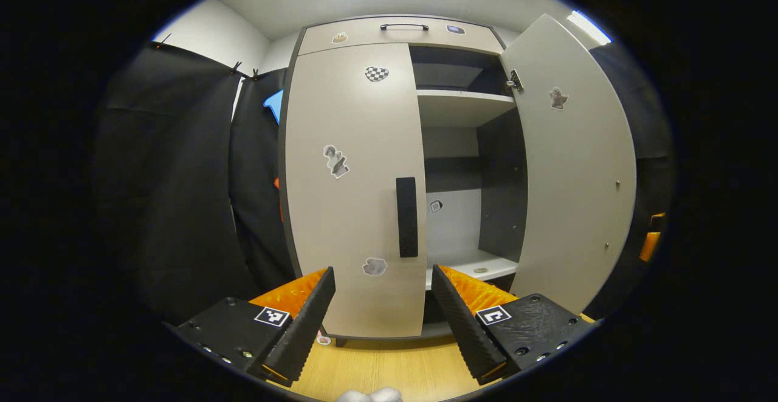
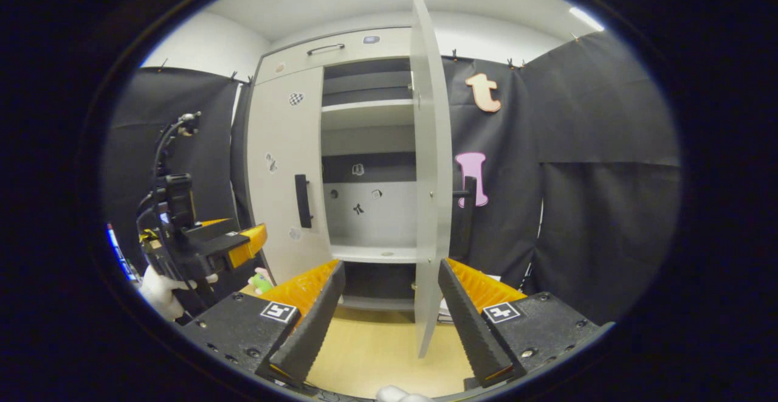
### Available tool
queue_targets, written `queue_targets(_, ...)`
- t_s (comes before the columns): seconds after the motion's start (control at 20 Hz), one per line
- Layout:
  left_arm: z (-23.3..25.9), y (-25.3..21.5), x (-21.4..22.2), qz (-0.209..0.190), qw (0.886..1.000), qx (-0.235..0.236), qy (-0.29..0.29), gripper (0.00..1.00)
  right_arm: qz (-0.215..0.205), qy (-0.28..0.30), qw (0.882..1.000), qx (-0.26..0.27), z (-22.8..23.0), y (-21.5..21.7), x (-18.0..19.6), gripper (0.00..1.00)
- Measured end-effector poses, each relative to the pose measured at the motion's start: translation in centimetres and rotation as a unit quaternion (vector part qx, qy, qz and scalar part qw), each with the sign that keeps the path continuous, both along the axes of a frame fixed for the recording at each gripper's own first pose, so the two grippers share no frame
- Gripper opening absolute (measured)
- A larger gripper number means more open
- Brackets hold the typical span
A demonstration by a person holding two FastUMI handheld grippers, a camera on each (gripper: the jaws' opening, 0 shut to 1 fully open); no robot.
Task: Open the right door of the double-door shoe cabinet with the right hand, and open the left door with the left hand.
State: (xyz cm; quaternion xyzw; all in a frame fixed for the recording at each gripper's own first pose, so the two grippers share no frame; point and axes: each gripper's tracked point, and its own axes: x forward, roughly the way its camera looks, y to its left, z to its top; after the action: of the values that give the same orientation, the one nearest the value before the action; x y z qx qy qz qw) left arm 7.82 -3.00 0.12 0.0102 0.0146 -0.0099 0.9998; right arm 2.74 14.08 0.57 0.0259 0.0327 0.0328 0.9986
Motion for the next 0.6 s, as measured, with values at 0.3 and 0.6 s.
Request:
queue_targets(0.3, 1.7, -0.7, 6.7, -0.005, 0.999, 0.025, -0.02, 0.96, -0.027, 0.002, 1.0, -0.005, 0.2, -0.3, 0.1, 0.96)
queue_targets(0.6, 2.0, -1.5, 12.0, -0.003, 1.0, 0.013, -0.021, 0.96, -0.053, 0.014, 0.998, -0.007, -0.2, -1.6, 0.7, 0.96)
